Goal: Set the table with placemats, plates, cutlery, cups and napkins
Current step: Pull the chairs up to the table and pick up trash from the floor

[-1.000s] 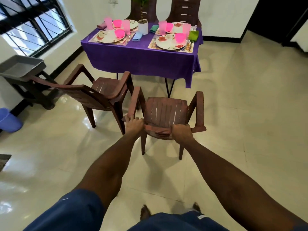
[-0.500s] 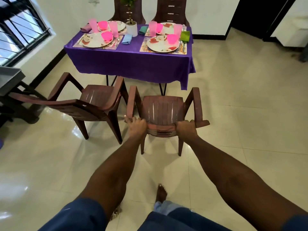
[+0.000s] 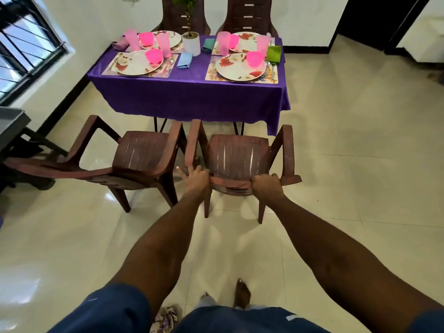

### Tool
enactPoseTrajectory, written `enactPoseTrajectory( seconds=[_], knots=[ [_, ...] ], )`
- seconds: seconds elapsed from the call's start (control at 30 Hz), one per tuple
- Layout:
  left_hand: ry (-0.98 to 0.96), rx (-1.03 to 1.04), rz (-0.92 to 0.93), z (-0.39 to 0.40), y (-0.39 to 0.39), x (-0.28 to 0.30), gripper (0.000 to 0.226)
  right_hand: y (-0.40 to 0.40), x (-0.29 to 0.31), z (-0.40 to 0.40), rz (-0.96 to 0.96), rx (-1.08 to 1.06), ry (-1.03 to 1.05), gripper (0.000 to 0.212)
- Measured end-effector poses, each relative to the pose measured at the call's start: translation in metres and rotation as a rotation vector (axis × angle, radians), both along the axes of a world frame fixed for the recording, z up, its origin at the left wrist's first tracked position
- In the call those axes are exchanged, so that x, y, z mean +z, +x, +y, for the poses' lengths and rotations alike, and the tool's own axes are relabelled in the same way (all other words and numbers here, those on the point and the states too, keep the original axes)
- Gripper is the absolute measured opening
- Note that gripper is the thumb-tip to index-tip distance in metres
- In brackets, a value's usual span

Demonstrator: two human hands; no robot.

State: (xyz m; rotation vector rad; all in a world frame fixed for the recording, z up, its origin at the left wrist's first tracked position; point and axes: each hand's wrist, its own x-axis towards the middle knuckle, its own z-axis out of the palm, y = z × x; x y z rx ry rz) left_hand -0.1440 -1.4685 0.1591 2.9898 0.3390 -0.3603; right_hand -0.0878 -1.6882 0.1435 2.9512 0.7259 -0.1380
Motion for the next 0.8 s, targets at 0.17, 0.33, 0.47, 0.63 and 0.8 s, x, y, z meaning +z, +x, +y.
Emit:
enactPoseTrajectory(
  seconds=[0.17,0.33,0.47,0.63,0.8],
  knots=[
    [0.017,-0.001,0.029,-0.003,0.013,0.000,0.047,0.009,-0.001,-0.001,0.015,-0.039,-0.076,0.018],
    [0.019,-0.043,0.012,0.010,0.017,-0.004,0.046,0.002,0.001,0.013,0.013,-0.125,-0.088,0.018],
    [-0.012,-0.047,0.007,0.015,0.019,-0.011,0.041,-0.002,0.006,0.018,0.032,-0.193,-0.093,0.023],
    [-0.078,-0.093,0.010,0.022,0.014,-0.012,0.058,-0.015,0.016,0.027,0.052,-0.318,-0.073,0.034],
    [-0.031,-0.144,-0.043,0.023,-0.015,-0.021,0.088,-0.039,0.006,0.027,-0.003,-0.240,0.021,0.067]
  ],
)
